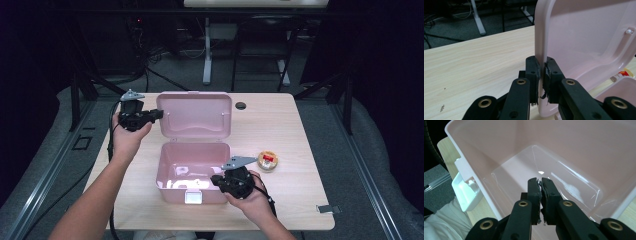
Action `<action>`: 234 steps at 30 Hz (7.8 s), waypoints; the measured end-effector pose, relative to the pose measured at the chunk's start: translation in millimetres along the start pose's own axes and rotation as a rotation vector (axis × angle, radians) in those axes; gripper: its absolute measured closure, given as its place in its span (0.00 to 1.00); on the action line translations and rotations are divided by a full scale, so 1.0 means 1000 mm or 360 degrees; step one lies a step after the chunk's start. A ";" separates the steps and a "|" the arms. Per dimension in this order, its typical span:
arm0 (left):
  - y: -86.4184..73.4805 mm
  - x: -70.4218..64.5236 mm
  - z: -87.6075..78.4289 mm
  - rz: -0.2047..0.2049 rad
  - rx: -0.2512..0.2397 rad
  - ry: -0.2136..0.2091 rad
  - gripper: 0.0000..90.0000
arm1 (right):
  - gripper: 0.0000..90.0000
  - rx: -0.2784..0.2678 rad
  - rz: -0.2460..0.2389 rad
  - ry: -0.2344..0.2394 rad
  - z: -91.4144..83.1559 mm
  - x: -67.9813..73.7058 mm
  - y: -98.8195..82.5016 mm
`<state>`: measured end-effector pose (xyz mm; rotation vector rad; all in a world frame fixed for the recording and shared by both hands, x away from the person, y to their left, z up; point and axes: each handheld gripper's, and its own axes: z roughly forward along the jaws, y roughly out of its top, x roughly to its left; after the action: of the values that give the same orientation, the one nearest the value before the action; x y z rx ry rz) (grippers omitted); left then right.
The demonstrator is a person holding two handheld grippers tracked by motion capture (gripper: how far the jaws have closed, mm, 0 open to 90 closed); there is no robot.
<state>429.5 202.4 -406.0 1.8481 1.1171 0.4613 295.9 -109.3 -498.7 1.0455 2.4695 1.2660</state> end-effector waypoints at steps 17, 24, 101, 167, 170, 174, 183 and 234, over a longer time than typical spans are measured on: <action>0.005 0.010 0.023 -0.0086 0.0026 0.0013 0.93 | 0.96 -0.0010 -0.0004 -0.0007 0.000 0.001 -0.001; 0.005 0.014 0.031 -0.0119 0.0042 0.0016 0.94 | 0.96 -0.0010 -0.0003 -0.0011 0.000 0.001 -0.001; -0.081 -0.001 -0.042 0.0095 0.0185 -0.0191 0.55 | 0.58 -0.0014 0.0025 -0.0004 -0.036 -0.002 0.026; -0.077 0.006 -0.060 0.0143 0.0213 -0.0139 0.48 | 0.29 0.0549 0.0263 -0.0459 -0.042 -0.136 0.052; -0.077 0.006 -0.059 0.0143 0.0213 -0.0138 0.48 | 0.28 0.0592 0.0279 -0.0478 -0.038 -0.141 0.051; -0.078 0.006 -0.059 0.0140 0.0213 -0.0132 0.48 | 0.27 0.0643 0.0292 -0.0487 -0.033 -0.146 0.049; -0.078 0.006 -0.058 0.0138 0.0208 -0.0130 0.48 | 0.25 0.0723 0.0327 -0.0502 -0.026 -0.154 0.046; -0.081 0.010 -0.053 0.0130 0.0244 -0.0127 0.48 | 0.17 0.1031 0.0471 -0.0562 0.017 -0.194 0.011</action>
<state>357.7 253.1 -447.6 2.0334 1.0510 0.3535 451.9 -221.4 -529.8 1.6553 2.5354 0.2516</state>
